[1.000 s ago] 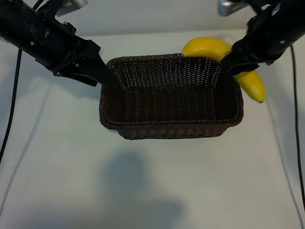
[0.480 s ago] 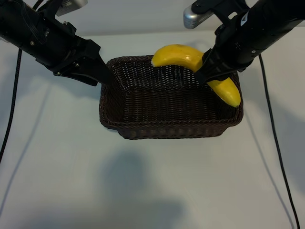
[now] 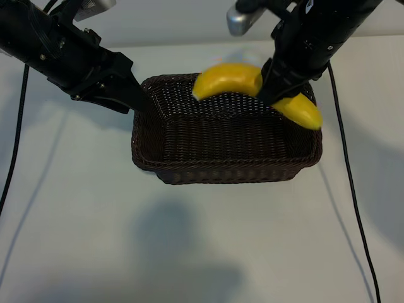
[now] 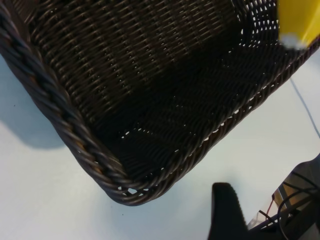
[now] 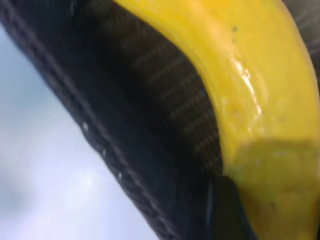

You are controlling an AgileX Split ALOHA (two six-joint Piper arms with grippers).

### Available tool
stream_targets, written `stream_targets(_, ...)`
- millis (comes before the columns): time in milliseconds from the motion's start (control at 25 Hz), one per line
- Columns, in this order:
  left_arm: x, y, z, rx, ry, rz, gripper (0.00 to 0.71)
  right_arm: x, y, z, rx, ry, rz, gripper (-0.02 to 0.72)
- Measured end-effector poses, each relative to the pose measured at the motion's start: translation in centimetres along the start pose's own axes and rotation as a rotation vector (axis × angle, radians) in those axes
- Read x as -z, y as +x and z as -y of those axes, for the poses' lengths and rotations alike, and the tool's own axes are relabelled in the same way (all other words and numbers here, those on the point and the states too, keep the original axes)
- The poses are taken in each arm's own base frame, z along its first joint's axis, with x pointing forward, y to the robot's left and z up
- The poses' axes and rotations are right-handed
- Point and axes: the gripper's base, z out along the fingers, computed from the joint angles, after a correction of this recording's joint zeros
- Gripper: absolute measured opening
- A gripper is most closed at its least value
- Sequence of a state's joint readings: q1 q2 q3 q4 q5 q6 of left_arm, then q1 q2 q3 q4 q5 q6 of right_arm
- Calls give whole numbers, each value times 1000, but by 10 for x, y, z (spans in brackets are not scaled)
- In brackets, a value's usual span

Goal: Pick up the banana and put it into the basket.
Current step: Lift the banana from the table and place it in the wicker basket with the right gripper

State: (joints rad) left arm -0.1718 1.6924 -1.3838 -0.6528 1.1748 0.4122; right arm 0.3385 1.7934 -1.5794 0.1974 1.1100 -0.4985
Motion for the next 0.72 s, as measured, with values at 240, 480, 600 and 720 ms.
stream_targets(240, 0, 0, 0, 0, -1, 0, 466, -8, -1, 2, 51, -7, -13, 396)
stream_targets(480, 0, 0, 0, 0, -1, 0, 466, -15, -5, 5, 56, 8, 15, 396)
stream_targets(600, 0, 0, 0, 0, -1, 0, 466, -29, -6, 7, 42, -10, 3, 396)
stream_targets(720, 0, 0, 0, 0, -1, 0, 466, -49, -6, 10, 25, -34, -18, 396)
